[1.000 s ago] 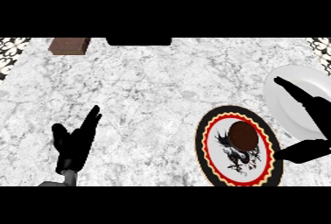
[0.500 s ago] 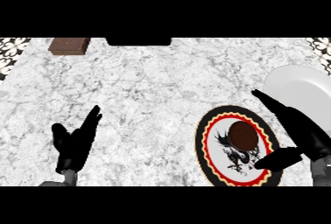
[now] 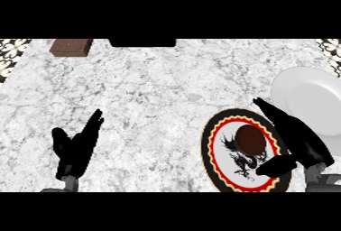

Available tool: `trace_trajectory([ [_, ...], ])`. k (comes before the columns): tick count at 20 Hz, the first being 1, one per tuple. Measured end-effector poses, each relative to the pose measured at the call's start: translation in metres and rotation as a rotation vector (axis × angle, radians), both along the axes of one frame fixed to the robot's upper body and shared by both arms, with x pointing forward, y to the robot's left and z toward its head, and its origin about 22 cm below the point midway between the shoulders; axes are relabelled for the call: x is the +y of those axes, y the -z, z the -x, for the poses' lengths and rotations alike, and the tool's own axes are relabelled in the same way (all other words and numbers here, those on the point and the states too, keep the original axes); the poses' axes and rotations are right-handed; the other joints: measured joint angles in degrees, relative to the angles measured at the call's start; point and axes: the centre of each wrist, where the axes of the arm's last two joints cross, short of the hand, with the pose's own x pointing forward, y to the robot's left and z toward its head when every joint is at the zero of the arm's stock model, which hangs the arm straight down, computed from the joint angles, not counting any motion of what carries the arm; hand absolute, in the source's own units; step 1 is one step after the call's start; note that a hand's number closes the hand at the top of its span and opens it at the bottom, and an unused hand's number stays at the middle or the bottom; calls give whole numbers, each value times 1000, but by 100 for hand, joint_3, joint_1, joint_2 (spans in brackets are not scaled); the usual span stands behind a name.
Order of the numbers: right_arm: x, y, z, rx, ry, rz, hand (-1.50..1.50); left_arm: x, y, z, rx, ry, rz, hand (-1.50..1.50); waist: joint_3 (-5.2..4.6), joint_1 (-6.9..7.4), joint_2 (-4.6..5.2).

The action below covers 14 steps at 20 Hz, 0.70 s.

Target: Pick the cupcake from the plate and place it in the plate

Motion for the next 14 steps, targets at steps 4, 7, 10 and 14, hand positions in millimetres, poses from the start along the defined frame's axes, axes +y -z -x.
trace_trajectory([
  [4, 4, 9, -6, 3, 20, 33, -150, -3, 0, -1, 2, 1, -6, 0, 2, 5, -1],
  [7, 7, 15, -11, 13, 20, 48, -150, -2, -4, -1, 10, 2, -6, 0, -2, 10, 3],
  [10, 10, 26, -12, 26, 16, 48, -150, 0, -3, 0, 11, 1, -8, 0, -6, 9, 6],
  [14, 16, 44, -17, 55, -3, 61, 150, -4, 1, -2, -4, 7, 6, 0, 4, 12, -1],
])
